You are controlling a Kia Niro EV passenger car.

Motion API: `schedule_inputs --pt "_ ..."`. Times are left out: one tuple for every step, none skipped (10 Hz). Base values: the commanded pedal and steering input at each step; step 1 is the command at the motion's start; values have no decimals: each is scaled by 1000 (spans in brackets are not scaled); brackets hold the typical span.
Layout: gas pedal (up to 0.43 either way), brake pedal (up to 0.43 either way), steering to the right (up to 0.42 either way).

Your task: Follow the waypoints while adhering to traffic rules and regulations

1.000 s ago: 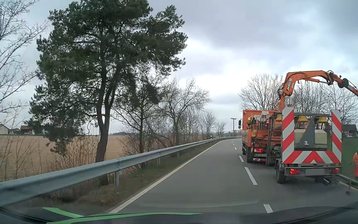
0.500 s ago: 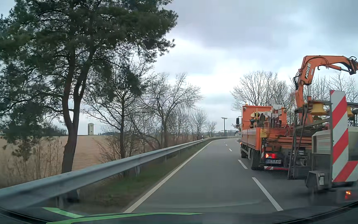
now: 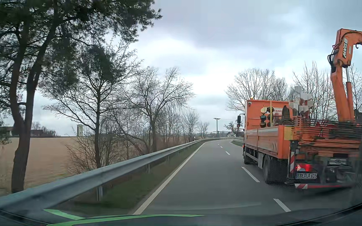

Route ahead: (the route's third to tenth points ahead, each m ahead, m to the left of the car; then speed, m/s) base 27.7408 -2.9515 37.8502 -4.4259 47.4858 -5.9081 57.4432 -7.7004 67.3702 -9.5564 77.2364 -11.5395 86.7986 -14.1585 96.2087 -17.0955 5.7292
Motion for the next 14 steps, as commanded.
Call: schedule_inputs --pt "150 0 61" --pt "150 0 63" --pt "150 0 63" --pt "150 0 63" --pt "157 0 63" --pt "157 0 60" --pt "169 0 57" --pt "177 0 51" --pt "177 0 49" --pt "189 0 48" --pt "189 0 46" --pt "189 0 43" --pt "197 0 40" --pt "209 0 35"
